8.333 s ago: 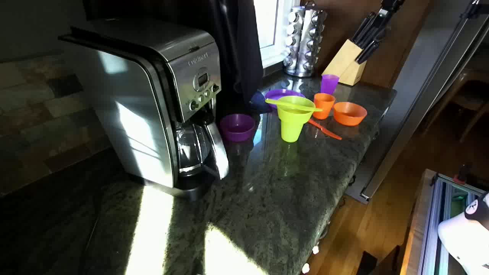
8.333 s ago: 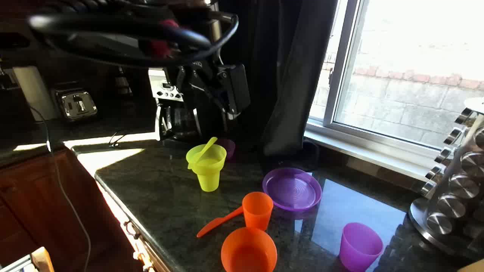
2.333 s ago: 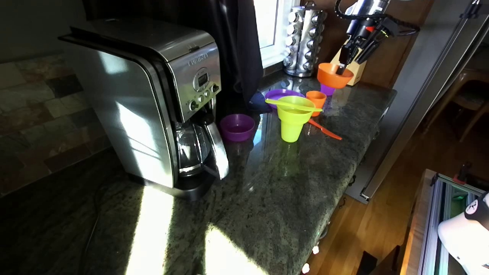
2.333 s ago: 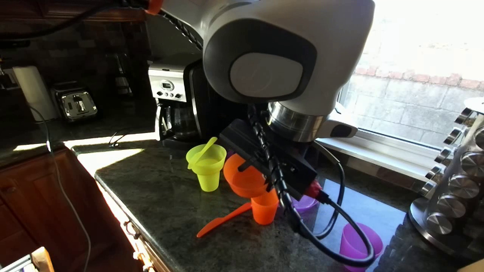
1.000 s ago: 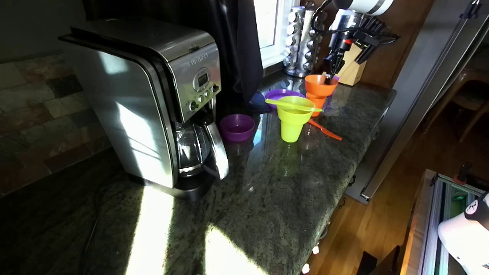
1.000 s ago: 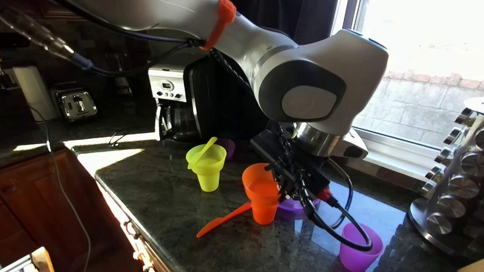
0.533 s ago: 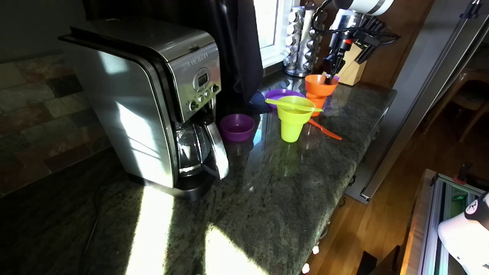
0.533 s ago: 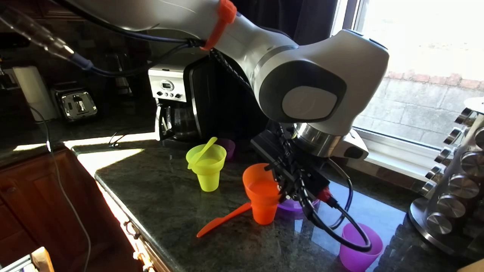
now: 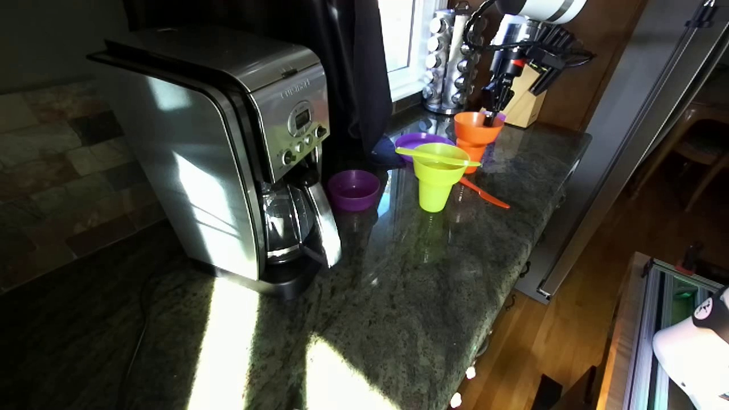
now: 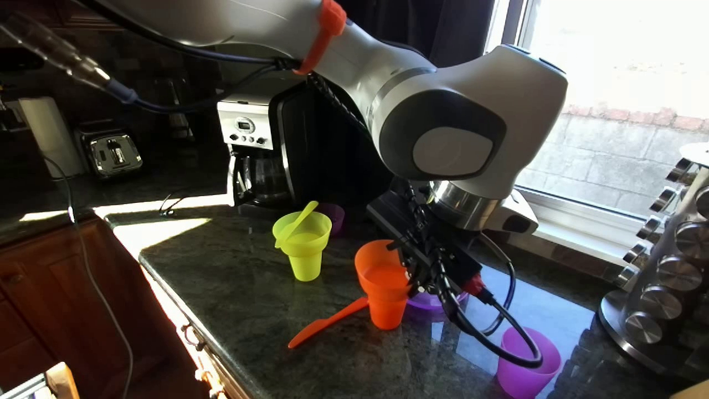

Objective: Put the orange bowl on top of the orange cup then place the orange knife on top of the orange bowl.

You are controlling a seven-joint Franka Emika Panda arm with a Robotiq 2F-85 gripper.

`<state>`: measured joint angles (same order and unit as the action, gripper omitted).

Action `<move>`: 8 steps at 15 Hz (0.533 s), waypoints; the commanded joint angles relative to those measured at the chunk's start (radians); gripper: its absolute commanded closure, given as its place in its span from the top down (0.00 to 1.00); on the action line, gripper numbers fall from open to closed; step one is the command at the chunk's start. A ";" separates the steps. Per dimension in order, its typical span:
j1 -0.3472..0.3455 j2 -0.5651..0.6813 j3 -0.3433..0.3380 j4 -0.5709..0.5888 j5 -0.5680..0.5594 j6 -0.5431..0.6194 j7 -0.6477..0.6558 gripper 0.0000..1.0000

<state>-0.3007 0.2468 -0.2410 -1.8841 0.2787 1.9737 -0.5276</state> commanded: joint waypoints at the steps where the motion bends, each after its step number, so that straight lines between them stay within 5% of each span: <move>1: -0.017 0.008 0.015 0.001 -0.021 0.008 0.022 0.01; 8: -0.017 0.013 0.018 -0.002 -0.020 0.013 0.025 0.01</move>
<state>-0.3046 0.2558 -0.2402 -1.8841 0.2781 1.9738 -0.5256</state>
